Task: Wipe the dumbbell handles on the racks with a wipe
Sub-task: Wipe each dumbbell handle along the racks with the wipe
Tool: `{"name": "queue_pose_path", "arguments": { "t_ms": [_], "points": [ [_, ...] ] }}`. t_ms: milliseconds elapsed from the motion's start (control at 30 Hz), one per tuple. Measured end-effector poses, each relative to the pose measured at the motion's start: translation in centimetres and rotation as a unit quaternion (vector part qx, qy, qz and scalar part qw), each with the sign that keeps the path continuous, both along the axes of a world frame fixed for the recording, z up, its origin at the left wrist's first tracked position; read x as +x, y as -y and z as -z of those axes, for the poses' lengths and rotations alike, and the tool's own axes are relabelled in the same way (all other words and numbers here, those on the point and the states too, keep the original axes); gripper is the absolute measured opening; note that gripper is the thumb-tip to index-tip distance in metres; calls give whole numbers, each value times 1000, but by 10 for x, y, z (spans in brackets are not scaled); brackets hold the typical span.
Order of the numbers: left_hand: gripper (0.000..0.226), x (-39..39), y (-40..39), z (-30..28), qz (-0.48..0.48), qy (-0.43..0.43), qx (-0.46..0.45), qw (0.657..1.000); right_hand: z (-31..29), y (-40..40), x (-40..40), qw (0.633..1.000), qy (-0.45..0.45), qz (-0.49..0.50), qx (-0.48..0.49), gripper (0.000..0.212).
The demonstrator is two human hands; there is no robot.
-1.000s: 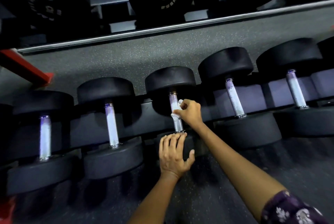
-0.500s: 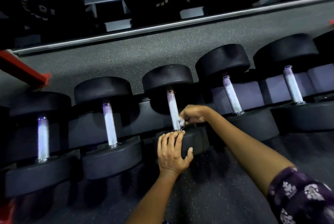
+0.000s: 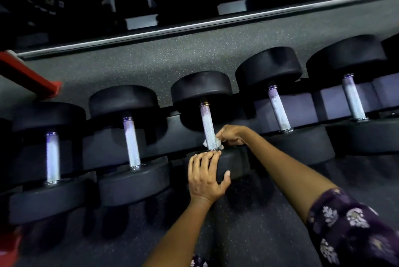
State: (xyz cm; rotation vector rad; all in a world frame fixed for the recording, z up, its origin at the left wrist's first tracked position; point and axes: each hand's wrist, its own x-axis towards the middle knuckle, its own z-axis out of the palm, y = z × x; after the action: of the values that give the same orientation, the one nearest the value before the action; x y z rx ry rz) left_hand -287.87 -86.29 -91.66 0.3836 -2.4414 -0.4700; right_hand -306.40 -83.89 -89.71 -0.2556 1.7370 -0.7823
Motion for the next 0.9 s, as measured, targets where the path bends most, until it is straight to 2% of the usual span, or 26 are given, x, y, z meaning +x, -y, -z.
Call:
{"name": "queue_pose_path", "arguments": {
  "t_ms": [100,267,467,567,633,800,900],
  "points": [
    [48,-1,0,-1,-4,-4,-2,1000,8,8,5,999,-38,-22,5,34],
    [45,0,-2,0,3,3,6,1000,16,-3,-8,997,80,-13,-6,37],
    [45,1,-1,1,0,5,4,1000,10,1,-19,987,154,-32,-1,36],
    [47,1,-1,0,1,2,7,1000,4,-6,-20,985,170,0,-2,26],
    [45,1,-1,-1,4,4,10,1000,0,-3,-15,987,153,39,-13,27],
    [45,1,-1,0,5,15,11,1000,-7,14,-24,970,96,205,-92,30],
    [45,3,-1,0,4,15,13,1000,-1,-3,-8,979,112,164,-45,27]
  ]
}}
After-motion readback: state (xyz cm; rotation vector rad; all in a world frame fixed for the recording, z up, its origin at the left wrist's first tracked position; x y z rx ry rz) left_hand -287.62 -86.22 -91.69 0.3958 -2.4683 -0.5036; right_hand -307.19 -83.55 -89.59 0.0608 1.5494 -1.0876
